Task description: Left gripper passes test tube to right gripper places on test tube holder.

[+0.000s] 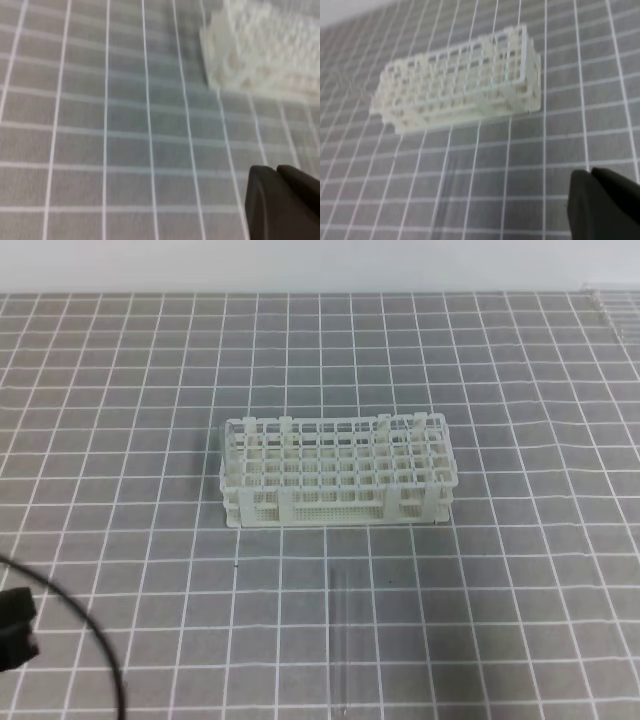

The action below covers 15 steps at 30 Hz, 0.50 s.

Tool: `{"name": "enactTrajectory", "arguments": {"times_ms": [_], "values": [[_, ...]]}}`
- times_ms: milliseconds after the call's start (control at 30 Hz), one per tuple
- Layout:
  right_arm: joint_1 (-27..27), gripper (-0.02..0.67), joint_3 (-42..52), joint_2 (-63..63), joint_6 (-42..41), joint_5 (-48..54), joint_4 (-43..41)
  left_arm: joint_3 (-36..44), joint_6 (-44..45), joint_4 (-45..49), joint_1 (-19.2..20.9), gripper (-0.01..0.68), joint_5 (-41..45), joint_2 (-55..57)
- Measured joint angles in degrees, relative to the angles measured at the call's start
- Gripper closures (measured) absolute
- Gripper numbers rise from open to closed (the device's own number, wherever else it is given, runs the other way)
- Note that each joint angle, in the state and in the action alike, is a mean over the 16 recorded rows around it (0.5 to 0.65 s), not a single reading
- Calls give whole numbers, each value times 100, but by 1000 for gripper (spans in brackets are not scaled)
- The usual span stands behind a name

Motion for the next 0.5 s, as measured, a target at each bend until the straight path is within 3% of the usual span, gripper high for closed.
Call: {"name": "enactTrajectory", "arguments": {"times_ms": [300, 500], "values": [[0, 650, -612, 1048, -214, 931, -218, -824, 1472, -1202, -149, 673, 921, 1768], [0, 650, -651, 1309, -362, 1207, -256, -989, 1891, -1890, -705, 673, 837, 2737]]}}
